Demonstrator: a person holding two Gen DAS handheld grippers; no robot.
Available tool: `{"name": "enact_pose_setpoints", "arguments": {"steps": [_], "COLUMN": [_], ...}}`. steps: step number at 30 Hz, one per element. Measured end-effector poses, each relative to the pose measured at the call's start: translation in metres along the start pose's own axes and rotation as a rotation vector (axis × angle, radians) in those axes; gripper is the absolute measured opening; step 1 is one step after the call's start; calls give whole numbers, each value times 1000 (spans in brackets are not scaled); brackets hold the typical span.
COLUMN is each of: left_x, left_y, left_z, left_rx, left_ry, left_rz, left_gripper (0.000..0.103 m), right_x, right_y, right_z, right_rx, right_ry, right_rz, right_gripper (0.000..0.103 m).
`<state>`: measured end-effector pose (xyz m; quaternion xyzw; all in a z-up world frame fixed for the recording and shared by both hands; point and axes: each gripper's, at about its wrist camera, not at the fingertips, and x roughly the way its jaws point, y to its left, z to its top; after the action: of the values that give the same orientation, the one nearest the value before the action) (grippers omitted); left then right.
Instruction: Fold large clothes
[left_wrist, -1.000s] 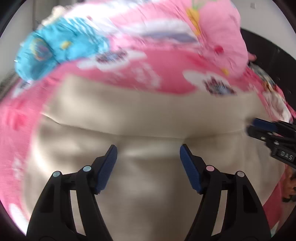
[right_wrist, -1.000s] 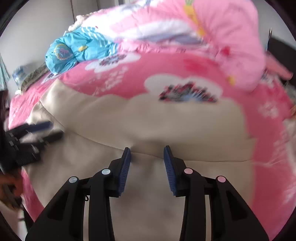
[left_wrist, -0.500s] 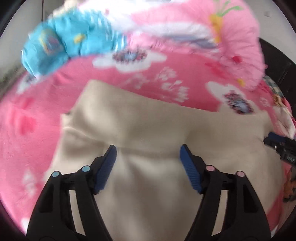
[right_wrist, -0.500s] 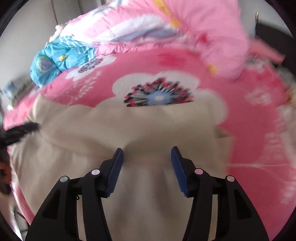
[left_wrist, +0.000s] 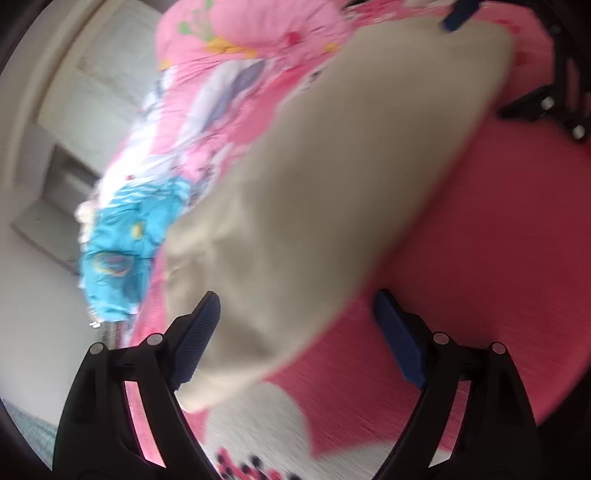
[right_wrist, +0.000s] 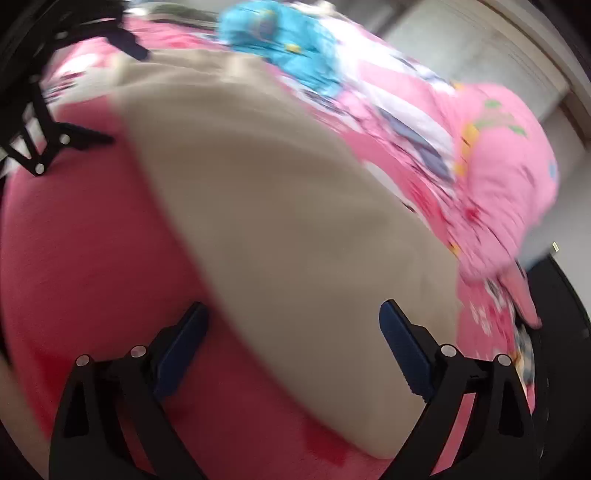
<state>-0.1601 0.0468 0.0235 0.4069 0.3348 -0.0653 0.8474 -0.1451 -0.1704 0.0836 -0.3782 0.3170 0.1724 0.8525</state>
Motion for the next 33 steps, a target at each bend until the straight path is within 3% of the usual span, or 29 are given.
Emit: {"name": "enact_pose_setpoints", "arguments": {"steps": [2, 4, 6, 7, 9, 11, 12, 23, 26, 28, 31, 33], "left_x": [11, 23, 33, 37, 48, 64, 68, 144, 145, 132, 93, 65], "left_y": [11, 21, 30, 34, 33, 24, 21, 56, 67, 73, 83, 86], "left_z": [-2, -7, -12, -12, -11, -7, -5, 45, 48, 28, -5, -25], "left_rx": [-15, -15, -5, -7, 32, 92, 104, 157, 197, 229, 140, 81], "left_ry": [-4, -10, -7, -7, -10, -26, -36, -34, -31, -6, 11, 55], "left_rz": [28, 62, 107, 127, 163, 207, 238, 460, 412, 375, 152, 73], "left_gripper": [73, 69, 64, 62, 44, 28, 26, 24, 26, 29, 33, 32], "right_x": [5, 14, 21, 25, 31, 38, 42, 101, 104, 93, 73, 49], "right_y": [-10, -28, -40, -41, -31, -26, -29, -78, -91, -93, -87, -72], "right_z": [-6, -18, -27, -28, -25, -24, -22, 26, 27, 10, -17, -37], "right_rx": [38, 97, 142, 145, 82, 71, 83, 132, 91, 67, 71, 43], "right_ry": [19, 54, 81, 97, 100, 91, 97, 78, 88, 109, 133, 156], "right_rz": [-69, -113, -111, -121, -218, -276, -276, -350, -347, -319, -256, -187], "right_gripper": [90, 79, 54, 47, 26, 21, 20, 20, 20, 20, 20, 20]}}
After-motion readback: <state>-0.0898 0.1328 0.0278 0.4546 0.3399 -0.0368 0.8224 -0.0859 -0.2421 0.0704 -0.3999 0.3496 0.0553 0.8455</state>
